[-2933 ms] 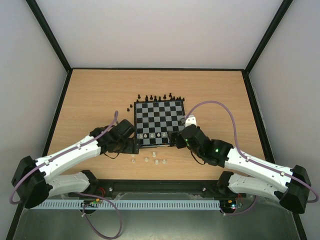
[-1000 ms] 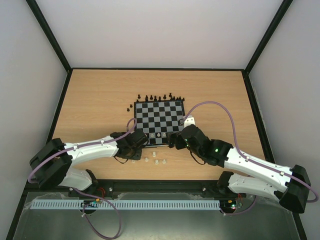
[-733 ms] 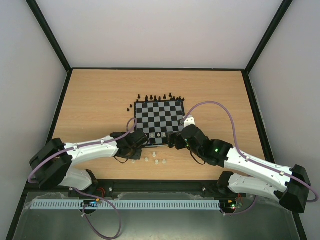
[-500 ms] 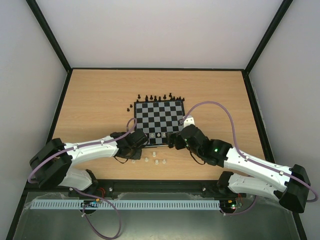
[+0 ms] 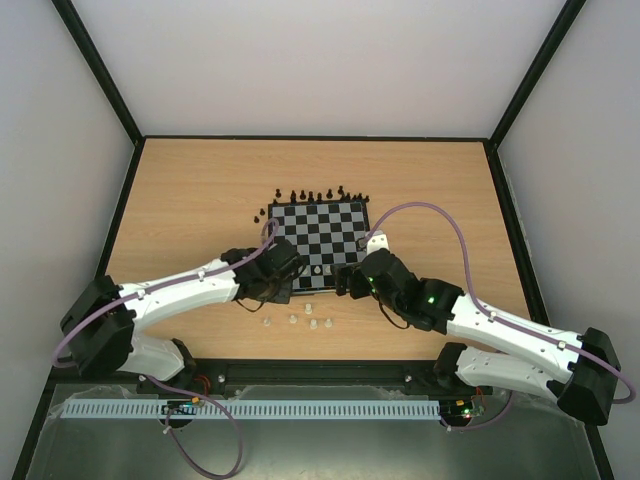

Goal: Set up the chess pieces on the board
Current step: Pick up the chess piece at the center of the board, then place the chess piece on the chessboard.

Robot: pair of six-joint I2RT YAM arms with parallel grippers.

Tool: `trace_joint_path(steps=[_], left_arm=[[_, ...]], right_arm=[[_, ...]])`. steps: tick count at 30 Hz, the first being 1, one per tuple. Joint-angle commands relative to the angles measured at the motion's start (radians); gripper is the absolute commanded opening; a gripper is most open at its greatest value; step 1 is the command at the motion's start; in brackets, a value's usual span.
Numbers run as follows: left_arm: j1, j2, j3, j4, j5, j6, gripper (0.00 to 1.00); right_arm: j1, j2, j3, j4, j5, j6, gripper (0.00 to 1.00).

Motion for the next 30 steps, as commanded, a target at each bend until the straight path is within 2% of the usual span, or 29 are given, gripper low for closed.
trace_joint_path(steps=[1,10,30], left_arm=[[0.020,0.047,0.048,-0.041,-0.031,0.068,0.12],[0.071,0.126,0.121,-0.031,-0.043,0.149,0.12],[0.114,0.228,0.133,0.041,0.031,0.201,0.12]], right_arm=[[-0.001,-0.006,-0.013,0.003,0.032,0.003,0.98],[-0.002,-0.006,-0.013,0.000,0.038,0.004,0.99],[-0.003,-0.007,-0.010,-0.002,0.028,0.003,0.98]])
